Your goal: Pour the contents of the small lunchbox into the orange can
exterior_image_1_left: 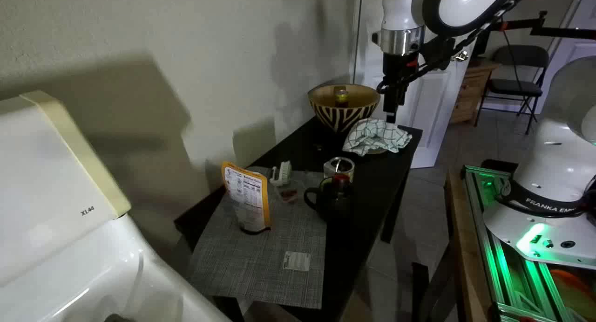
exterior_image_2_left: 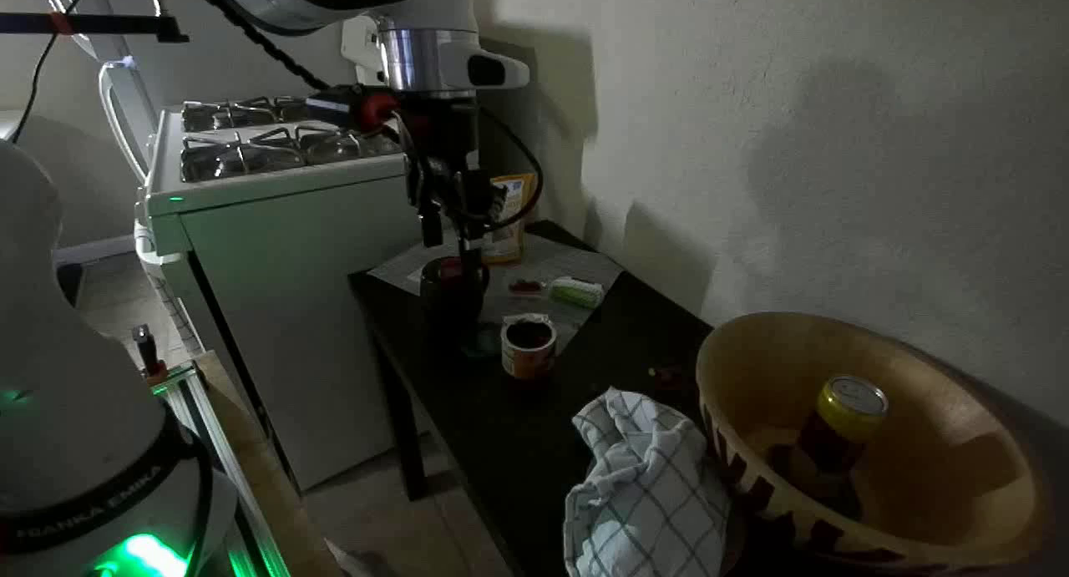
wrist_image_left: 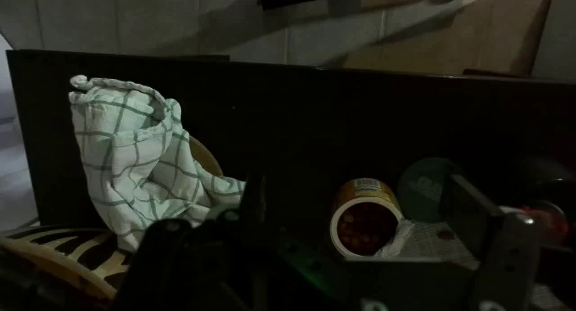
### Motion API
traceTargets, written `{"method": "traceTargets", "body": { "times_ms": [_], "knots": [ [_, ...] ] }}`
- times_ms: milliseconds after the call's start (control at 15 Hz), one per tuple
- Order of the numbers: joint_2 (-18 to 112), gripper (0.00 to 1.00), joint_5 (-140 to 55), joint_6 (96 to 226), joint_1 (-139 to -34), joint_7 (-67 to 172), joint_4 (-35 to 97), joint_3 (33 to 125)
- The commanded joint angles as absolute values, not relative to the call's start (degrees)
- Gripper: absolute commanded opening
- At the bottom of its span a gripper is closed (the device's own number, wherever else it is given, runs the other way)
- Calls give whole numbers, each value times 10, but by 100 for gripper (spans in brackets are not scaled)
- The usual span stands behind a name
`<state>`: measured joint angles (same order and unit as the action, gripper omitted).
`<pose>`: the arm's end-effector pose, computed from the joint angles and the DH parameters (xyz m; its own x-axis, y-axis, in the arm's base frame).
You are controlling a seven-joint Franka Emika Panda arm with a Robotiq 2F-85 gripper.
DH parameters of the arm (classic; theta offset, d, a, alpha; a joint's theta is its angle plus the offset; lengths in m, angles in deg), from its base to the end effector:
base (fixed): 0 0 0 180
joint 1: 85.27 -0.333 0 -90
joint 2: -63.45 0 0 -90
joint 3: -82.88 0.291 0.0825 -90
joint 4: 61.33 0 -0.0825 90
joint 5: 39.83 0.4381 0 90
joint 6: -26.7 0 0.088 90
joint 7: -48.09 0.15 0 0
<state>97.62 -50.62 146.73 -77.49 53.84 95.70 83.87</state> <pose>0.3940 -0.0646 0.2989 0.9911 -0.1266 -0.0408 -0.1179 -0.9781 0.1717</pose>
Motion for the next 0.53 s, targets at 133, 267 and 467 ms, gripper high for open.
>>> {"method": "traceTargets", "body": {
  "times_ms": [133,267,467],
  "knots": [
    [976,100,-509,1466,-780,541,956,834],
    [969,100,-505,1491,-774,563,955,834],
    [899,100,-483,1598,-757,608,930,817]
  ]
}}
